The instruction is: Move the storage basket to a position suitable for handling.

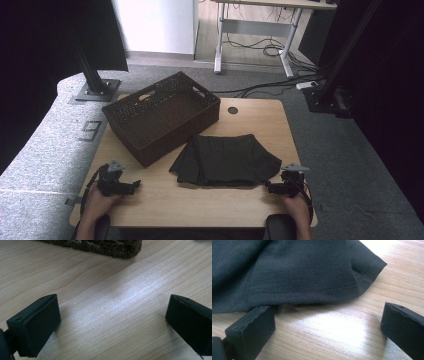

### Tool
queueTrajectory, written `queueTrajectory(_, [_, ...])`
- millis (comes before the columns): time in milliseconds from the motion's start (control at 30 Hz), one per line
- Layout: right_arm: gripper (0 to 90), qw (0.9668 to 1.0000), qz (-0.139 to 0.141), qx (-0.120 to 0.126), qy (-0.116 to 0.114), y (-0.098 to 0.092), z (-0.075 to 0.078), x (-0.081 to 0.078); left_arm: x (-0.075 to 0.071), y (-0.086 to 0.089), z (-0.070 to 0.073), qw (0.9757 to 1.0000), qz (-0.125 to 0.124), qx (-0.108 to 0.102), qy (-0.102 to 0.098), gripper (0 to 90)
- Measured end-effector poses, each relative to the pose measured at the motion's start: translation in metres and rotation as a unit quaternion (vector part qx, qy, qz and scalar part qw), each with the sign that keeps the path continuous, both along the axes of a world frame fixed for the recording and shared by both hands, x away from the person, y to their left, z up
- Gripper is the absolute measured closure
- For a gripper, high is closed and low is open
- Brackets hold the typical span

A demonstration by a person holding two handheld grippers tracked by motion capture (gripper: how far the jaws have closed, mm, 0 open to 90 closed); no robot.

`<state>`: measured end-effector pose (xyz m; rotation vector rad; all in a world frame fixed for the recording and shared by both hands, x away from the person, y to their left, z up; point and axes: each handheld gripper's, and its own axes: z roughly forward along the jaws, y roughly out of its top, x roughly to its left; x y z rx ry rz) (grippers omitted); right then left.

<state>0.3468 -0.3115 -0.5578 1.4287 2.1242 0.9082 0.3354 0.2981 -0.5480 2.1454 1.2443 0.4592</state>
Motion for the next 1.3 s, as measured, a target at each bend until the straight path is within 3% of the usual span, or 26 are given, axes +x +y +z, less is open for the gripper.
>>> queueTrajectory(767, [0.0, 1.0000, -0.001, 0.000, 0.000, 0.000, 0.000, -0.001, 0.000, 0.000, 0.000, 1.0000, 0.000, 0.000, 0.000, 0.0])
queueTrajectory(900, [0.6, 0.9999, 0.000, 0.003, 0.012, 0.000, 0.002, -0.002, 0.000, 0.000, 0.000, 1.0000, 0.000, 0.000, 0.000, 0.0])
queueTrajectory(1033, [1.9, 0.9998, -0.005, 0.011, 0.016, 0.000, 0.010, -0.004, 0.000, 0.000, 0.000, 1.0000, 0.000, 0.000, 0.000, 0.0])
queueTrajectory(1300, [1.8, 0.9993, 0.014, 0.032, -0.015, 0.008, 0.036, -0.009, 0.000, 0.000, 0.000, 1.0000, 0.000, 0.000, 0.000, 0.0])
